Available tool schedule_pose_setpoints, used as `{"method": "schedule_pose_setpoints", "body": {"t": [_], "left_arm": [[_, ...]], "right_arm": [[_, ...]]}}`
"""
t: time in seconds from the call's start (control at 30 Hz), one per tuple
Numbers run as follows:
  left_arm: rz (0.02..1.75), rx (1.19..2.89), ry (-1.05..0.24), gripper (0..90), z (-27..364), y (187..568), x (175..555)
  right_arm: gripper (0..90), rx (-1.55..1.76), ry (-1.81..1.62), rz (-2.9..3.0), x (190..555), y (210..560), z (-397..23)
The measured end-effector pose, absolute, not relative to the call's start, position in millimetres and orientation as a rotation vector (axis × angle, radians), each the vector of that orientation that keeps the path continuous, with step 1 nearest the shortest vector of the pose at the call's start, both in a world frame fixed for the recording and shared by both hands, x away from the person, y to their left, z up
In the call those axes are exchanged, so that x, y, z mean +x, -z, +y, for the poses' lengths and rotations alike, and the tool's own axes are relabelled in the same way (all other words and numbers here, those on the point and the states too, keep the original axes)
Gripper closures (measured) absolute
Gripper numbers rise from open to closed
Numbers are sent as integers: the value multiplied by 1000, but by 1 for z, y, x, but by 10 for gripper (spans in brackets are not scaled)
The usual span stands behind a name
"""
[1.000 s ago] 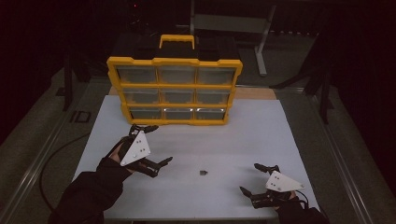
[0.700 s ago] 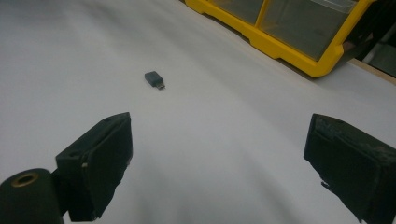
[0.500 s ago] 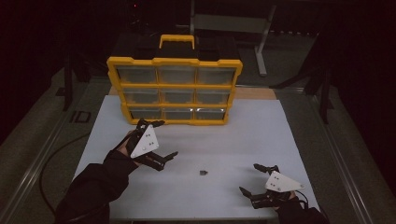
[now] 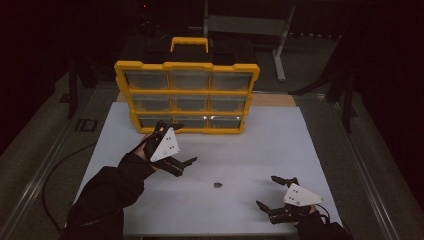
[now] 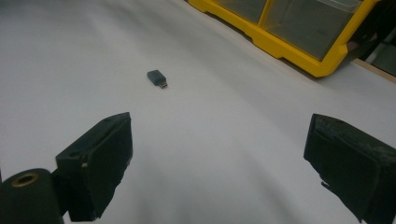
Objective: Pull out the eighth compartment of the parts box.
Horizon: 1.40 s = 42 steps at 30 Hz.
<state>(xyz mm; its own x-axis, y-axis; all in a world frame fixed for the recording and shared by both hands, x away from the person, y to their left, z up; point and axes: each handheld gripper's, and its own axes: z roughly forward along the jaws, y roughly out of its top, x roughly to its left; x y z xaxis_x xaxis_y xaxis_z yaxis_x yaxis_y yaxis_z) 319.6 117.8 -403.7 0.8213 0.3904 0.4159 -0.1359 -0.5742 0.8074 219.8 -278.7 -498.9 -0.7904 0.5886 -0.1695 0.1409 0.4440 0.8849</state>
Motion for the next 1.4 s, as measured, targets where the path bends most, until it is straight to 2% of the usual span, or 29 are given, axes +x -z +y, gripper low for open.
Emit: {"method": "schedule_pose_setpoints", "body": {"t": [0.87, 1.07, 1.4], "left_arm": [[144, 2137, -713, 0, 91, 413, 346], [121, 2155, -732, 0, 85, 415, 352], [74, 2208, -840, 0, 73, 425, 366]], "right_arm": [[81, 612, -1316, 2250, 219, 499, -278], [81, 612, -1317, 2251, 219, 499, -278], [81, 608, -1318, 2254, 219, 499, -277]]}}
